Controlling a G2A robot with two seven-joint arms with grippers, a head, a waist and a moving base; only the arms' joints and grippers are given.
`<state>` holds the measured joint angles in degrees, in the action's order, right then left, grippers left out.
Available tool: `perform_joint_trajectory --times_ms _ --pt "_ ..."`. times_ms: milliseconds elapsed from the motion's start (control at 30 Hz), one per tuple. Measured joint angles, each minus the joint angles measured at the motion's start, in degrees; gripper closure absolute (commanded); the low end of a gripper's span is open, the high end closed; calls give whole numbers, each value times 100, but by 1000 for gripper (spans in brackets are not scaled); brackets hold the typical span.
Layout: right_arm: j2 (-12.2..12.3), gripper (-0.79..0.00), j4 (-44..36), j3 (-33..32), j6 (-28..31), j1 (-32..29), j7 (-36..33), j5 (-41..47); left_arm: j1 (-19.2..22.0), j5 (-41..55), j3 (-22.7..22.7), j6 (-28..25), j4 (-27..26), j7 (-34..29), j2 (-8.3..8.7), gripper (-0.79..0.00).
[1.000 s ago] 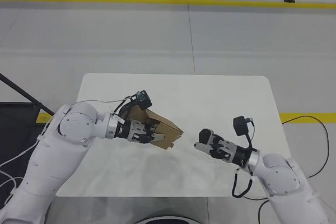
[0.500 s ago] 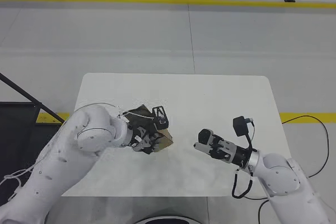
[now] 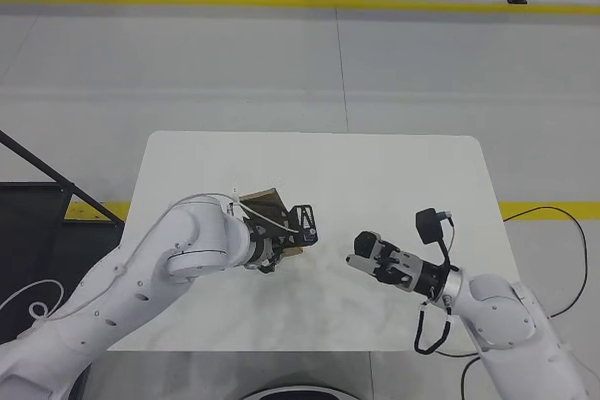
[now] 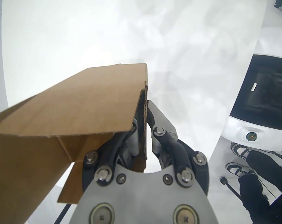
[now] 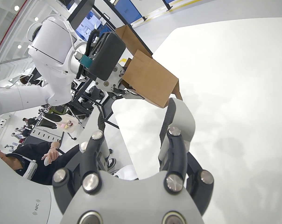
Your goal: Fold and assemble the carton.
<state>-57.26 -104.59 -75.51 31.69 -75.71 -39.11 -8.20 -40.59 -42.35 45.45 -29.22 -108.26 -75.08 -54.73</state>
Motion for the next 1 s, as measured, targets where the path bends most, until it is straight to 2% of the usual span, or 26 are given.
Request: perform_joint_trajectory --times_ms 267,500,767,1000 --pt "1 -542 -7 32 -21 12 2 -16 -171 -309 -71 -144 86 428 3 0" --pt "1 -548 9 65 -42 39 -2 -23 -313 -1122 -237 -176 218 907 -23 0" --pt "2 -557 21 84 -54 50 4 -24 -237 -1115 -426 -372 484 791 -87 0" --pt "5 -557 22 94 -70 52 8 -34 -105 -750 -514 -471 751 606 -147 0"
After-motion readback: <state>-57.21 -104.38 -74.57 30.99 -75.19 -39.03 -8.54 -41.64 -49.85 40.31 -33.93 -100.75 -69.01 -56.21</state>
